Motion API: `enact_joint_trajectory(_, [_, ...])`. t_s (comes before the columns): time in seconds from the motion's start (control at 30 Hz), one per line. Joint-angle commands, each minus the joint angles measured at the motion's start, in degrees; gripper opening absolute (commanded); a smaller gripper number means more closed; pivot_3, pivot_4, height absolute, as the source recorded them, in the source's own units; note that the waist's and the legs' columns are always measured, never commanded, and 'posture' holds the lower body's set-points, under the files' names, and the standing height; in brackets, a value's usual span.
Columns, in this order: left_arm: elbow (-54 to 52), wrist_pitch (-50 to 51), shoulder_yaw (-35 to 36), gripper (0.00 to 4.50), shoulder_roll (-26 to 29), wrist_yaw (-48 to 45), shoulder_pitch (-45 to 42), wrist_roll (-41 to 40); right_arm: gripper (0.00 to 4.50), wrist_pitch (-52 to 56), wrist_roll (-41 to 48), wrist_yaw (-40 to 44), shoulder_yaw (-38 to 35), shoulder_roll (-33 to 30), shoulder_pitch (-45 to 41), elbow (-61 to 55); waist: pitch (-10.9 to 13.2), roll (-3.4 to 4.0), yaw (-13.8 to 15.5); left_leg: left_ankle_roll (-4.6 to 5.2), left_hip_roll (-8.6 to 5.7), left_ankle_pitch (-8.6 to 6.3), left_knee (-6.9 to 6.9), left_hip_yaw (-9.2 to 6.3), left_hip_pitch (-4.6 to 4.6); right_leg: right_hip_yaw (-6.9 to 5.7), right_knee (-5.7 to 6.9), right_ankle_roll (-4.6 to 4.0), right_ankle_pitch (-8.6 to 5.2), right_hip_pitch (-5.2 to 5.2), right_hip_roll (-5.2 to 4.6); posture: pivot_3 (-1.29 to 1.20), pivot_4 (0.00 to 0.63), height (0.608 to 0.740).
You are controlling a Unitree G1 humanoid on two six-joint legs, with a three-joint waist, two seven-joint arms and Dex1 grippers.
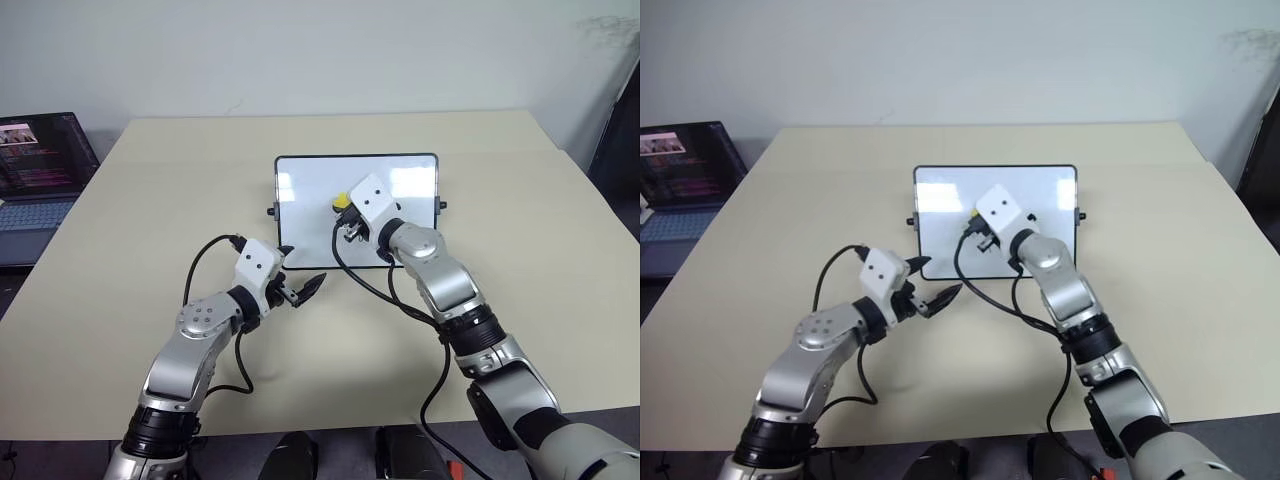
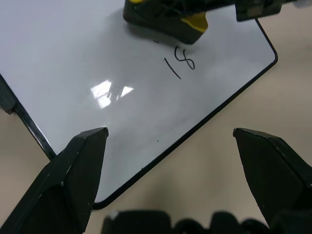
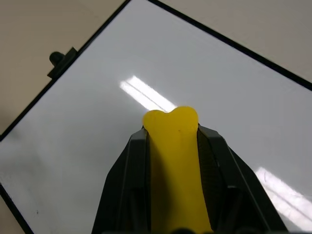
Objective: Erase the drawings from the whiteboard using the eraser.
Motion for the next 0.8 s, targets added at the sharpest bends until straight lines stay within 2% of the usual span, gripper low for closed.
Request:
enact_joint_trajectory(0.03, [-1.8, -1.2, 0.6, 4.50, -0.2, 0.2, 0.0, 0.0, 1.00, -2.1, -0.9, -0.4, -0.1, 0.4, -1.4, -0.5, 0.0, 0.00, 0.0, 0.00, 0.00, 0.00, 0.00, 0.00, 0.00, 0.00, 0.00, 0.00, 0.00, 0.00, 0.00, 0.00, 0.150, 0.740])
enact_joint_trajectory(0.53, [-4.5, 0.7, 1.2, 4.50, -0.1, 1.4, 0.1, -0.4, 1.00, -5.1, -3.9, 1.6, 1.1, -2.7, 0.2, 2.2, 0.0, 0.00, 0.0, 0.00, 0.00, 0.00, 0.01, 0.01, 0.00, 0.00, 0.02, 0.00, 0.00, 0.00, 0.00, 0.00, 0.150, 0.740])
enact_joint_trajectory(0.8, [-5.6, 2.2, 1.4, 4.50, 0.1, 1.8, -0.6, -0.7, 1.00, -6.0, -3.9, 2.0, 1.2, -1.5, 2.3, 4.2, 0.0, 0.00, -0.1, 0.01, 0.01, 0.00, 0.01, 0.04, 0.03, 0.03, 0.06, 0.00, 0.00, 0.00, 0.00, 0.00, 0.150, 0.740])
